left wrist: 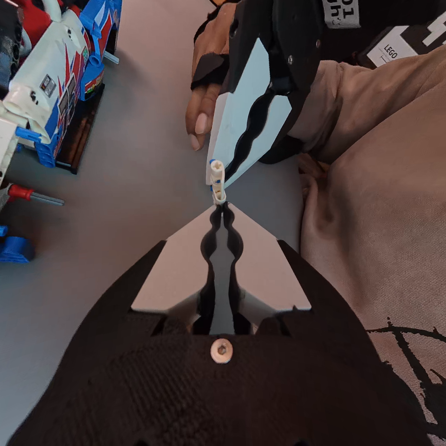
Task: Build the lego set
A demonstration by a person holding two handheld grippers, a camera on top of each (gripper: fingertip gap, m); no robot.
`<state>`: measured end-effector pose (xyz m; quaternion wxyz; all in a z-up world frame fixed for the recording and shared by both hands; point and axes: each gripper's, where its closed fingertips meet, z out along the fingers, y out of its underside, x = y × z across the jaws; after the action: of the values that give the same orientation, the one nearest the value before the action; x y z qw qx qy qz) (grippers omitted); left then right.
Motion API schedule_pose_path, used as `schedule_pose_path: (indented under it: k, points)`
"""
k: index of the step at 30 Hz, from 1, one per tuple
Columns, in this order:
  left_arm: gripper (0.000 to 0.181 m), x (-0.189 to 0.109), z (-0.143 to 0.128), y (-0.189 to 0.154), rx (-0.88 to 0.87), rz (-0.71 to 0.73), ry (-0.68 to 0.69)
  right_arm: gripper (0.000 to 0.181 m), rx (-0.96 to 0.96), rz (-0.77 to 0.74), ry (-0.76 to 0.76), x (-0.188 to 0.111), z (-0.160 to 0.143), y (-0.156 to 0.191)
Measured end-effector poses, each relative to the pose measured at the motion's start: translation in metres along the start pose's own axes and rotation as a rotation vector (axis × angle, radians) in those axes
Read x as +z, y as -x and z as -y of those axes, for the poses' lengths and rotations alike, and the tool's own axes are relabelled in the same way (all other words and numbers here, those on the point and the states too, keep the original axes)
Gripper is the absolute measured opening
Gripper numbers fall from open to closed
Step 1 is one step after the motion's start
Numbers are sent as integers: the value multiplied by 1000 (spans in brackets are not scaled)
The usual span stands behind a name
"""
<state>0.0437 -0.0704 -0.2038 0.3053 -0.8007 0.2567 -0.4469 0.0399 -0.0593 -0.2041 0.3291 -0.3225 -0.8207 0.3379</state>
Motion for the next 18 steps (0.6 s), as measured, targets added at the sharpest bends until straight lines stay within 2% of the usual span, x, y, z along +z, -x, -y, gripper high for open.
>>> schedule_pose_path:
  k: [1,8,10,13,16,18]
  points:
    - [0,-1,1,-2,5,-7,-11,3,6,3,-18,-1,2,-1]
    - [0,-5,6,-12,54,-41,-56,18,80,28,-98,-10,9,-3]
    - [0,-9,12,-16,93,-54,-91,22,181,82,-169,-15,12,-4]
    - [0,-17,23,-26,199,-68,-178,22,394,215,-352,-28,26,-6]
    - [0,-24,32,-32,288,-59,-251,21,477,266,-486,-35,46,-7]
    - [0,-26,35,-32,309,-44,-273,21,513,269,-508,-33,51,-8]
